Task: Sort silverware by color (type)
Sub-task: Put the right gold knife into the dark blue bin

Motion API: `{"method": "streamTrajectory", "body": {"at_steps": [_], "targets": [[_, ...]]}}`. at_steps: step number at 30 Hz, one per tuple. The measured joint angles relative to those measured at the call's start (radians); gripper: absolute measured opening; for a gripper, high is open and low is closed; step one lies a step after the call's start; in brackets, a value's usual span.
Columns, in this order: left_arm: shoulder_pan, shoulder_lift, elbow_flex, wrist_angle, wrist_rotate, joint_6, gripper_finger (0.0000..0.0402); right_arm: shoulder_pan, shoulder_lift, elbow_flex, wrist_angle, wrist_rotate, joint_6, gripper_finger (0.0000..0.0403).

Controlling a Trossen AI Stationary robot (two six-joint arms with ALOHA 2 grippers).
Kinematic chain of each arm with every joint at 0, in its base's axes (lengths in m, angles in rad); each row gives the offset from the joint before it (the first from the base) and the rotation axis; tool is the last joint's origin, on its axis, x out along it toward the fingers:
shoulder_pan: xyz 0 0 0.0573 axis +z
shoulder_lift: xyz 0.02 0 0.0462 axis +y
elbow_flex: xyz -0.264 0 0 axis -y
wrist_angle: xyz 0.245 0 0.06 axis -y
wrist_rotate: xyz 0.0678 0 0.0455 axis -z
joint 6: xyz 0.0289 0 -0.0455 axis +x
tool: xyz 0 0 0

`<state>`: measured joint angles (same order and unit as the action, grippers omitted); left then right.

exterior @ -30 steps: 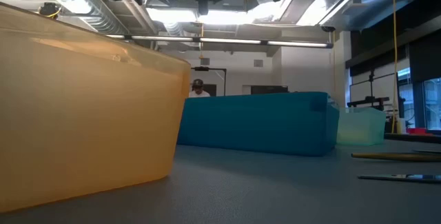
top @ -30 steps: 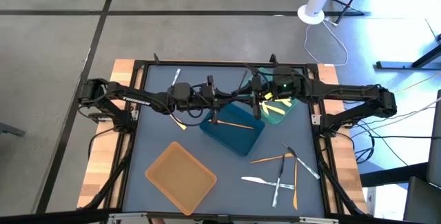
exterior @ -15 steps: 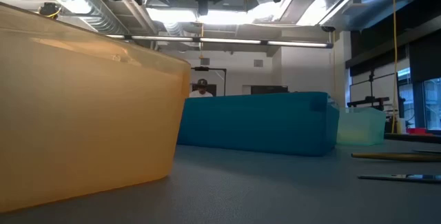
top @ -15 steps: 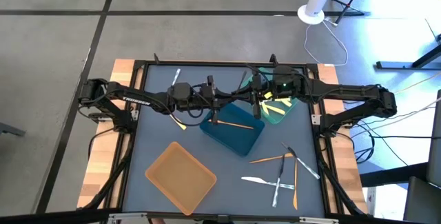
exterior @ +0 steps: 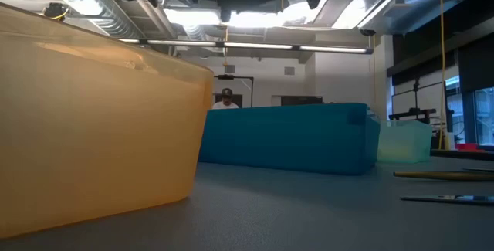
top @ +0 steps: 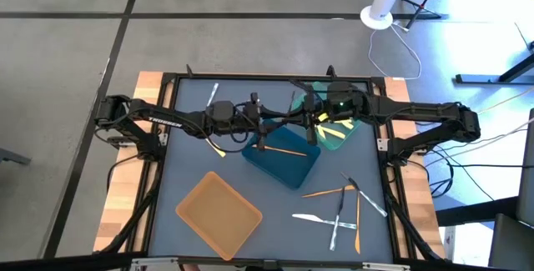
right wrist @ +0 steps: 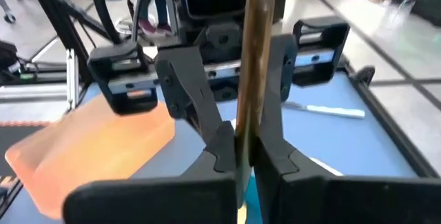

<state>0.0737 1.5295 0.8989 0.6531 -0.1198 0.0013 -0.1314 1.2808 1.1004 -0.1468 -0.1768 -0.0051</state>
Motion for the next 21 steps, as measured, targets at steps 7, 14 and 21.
{"method": "streamTrajectory", "body": {"at_steps": [7, 14, 21], "targets": [[0.000, 0.000, 0.000, -0.184, 0.000, -0.078, 0.0127, 0.000, 0.000, 0.000, -0.125, 0.000, 0.000, 0.0011], [0.000, 0.000, 0.000, -0.330, 0.000, -0.079, 0.0127, 0.000, 0.000, 0.000, -0.247, 0.000, 0.000, 0.0007], [0.000, 0.000, 0.000, -0.420, 0.012, -0.142, 0.0127, 0.001, 0.000, 0.000, -0.283, 0.000, 0.028, 0.0005]]}}
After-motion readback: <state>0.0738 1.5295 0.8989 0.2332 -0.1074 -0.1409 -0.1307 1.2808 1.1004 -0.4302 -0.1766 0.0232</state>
